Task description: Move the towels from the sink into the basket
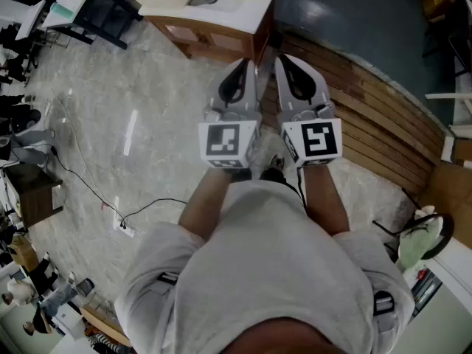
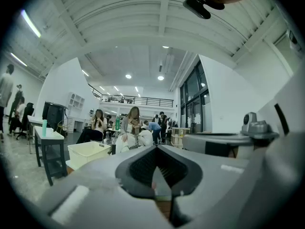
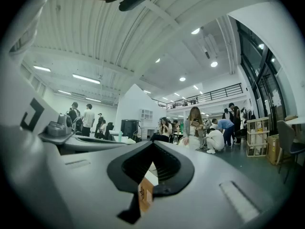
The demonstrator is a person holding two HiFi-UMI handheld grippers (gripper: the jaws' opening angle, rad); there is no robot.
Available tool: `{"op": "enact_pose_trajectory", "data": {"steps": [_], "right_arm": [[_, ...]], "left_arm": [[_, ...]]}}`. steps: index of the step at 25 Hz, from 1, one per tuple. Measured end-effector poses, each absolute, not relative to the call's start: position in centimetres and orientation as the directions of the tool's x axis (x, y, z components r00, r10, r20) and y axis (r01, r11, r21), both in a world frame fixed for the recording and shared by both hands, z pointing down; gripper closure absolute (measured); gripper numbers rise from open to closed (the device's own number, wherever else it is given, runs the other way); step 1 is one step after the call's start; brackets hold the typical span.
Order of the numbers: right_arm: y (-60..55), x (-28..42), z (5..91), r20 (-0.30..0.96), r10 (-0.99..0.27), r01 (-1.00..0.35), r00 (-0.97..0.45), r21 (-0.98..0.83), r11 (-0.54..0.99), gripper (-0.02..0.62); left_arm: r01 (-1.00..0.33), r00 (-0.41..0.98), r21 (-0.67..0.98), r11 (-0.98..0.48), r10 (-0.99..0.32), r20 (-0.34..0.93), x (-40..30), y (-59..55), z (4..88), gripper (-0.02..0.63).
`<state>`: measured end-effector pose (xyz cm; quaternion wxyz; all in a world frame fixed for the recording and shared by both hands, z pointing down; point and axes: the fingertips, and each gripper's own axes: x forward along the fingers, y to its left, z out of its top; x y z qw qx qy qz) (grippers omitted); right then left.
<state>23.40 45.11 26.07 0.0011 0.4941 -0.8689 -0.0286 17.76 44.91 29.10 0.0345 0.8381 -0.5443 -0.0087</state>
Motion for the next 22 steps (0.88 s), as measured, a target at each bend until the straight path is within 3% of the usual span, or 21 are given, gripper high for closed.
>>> {"op": "enact_pose_trajectory", "data": {"steps": [22], "right_arm": [[39.6,9.2,28.9,0.025,-0.876,-0.875,-0.482,0.029,0.483,0.589]], "left_arm": [[-0.916,0.395,0.114,-0.385,-0.915,0.078,1.2,40.1,31.7,0.586]]}}
